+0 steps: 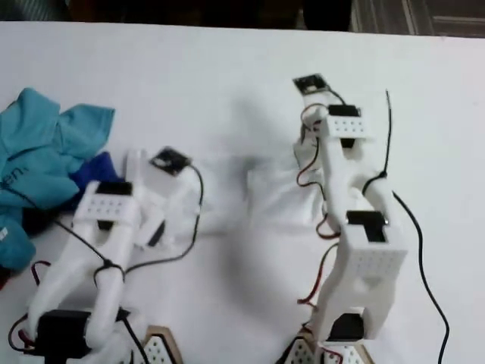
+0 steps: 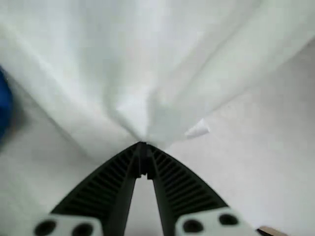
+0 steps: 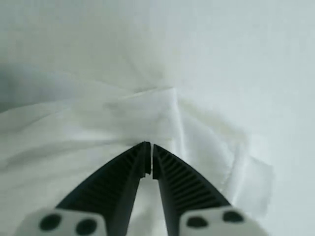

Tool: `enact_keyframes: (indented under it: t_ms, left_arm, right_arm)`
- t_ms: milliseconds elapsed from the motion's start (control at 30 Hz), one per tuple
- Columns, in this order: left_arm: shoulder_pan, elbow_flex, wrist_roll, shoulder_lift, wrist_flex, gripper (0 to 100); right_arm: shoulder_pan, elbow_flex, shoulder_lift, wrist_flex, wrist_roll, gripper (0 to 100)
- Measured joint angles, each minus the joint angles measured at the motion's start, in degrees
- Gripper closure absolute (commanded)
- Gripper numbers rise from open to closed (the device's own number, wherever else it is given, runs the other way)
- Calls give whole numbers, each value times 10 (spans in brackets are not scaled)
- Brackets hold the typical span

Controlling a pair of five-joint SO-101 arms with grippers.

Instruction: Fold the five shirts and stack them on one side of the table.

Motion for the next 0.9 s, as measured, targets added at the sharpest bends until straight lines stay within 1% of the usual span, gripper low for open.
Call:
enact_keyframes:
  t_ms: [100, 200, 267, 367, 400, 500, 567, 700, 900]
  left_arm:
    - [0, -85, 0, 1, 67, 974]
    - [0, -162, 4, 1, 98, 974]
    - [1, -188, 14, 1, 92, 974]
    - [5, -199, 17, 25, 59, 975]
    - [7, -200, 19, 43, 44, 975]
    - [10, -216, 20, 118, -3, 975]
    - [11, -239, 33, 177, -17, 975]
    - [10, -284, 52, 276, -20, 975]
    - [10, -299, 53, 331, -22, 975]
  right_arm:
    - [1, 0, -66, 25, 0, 980]
    - [0, 0, -137, 50, 0, 980]
    - [0, 0, -170, 80, 0, 980]
    - [0, 5, -182, 125, 0, 980]
    - [0, 17, -182, 126, 0, 980]
    - [0, 69, -182, 98, 0, 980]
    - [0, 108, -173, 62, 0, 980]
    - [0, 155, -131, -2, 0, 980]
    - [0, 145, -60, -59, 0, 980]
